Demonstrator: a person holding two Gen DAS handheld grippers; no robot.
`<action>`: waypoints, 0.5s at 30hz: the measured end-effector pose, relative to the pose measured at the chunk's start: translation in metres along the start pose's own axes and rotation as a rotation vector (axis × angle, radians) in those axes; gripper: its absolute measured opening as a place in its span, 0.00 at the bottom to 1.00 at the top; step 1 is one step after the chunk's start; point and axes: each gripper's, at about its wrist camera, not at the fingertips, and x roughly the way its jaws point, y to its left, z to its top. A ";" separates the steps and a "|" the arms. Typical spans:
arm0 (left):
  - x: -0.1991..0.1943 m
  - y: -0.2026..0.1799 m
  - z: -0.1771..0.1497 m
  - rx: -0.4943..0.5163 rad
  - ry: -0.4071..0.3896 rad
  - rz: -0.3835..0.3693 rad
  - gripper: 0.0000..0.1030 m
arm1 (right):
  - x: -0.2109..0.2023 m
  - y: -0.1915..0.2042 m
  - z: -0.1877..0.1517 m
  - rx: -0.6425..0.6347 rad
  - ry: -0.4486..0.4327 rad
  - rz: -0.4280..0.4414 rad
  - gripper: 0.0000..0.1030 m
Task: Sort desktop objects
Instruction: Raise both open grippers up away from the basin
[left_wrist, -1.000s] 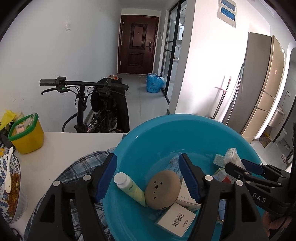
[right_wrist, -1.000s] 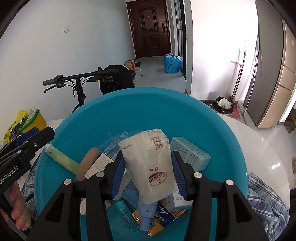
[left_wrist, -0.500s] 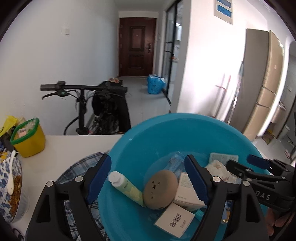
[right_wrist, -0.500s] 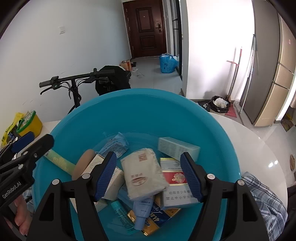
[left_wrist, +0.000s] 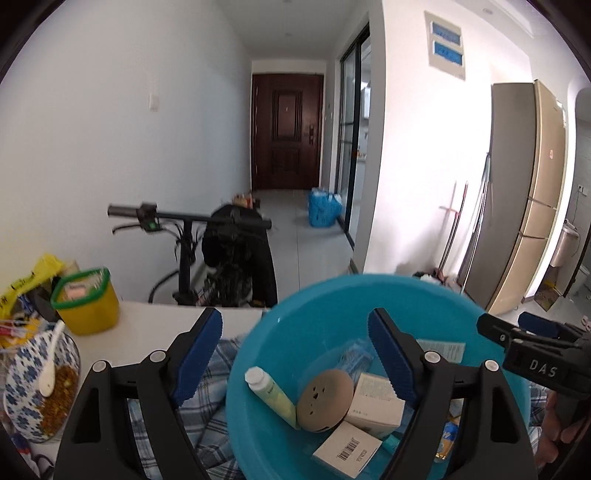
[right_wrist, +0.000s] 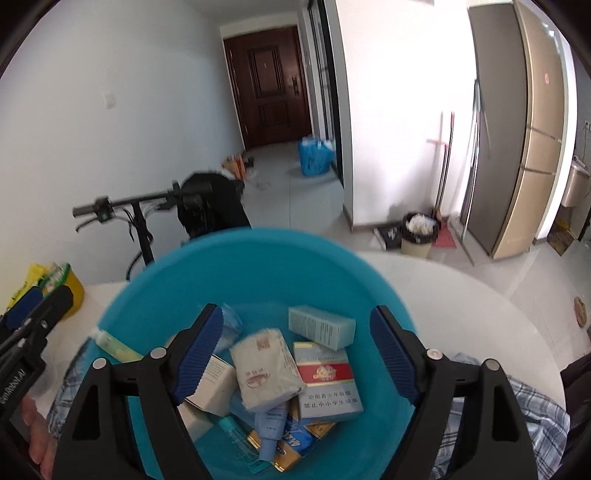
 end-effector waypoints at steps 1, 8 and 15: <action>-0.007 -0.001 0.002 0.001 -0.019 -0.004 0.81 | -0.007 0.002 0.002 -0.002 -0.020 0.004 0.83; -0.056 -0.003 0.014 0.027 -0.161 -0.058 0.82 | -0.058 0.015 0.010 -0.040 -0.183 -0.012 0.96; -0.109 -0.001 0.024 0.035 -0.299 -0.080 0.87 | -0.109 0.023 0.011 -0.051 -0.386 -0.049 0.97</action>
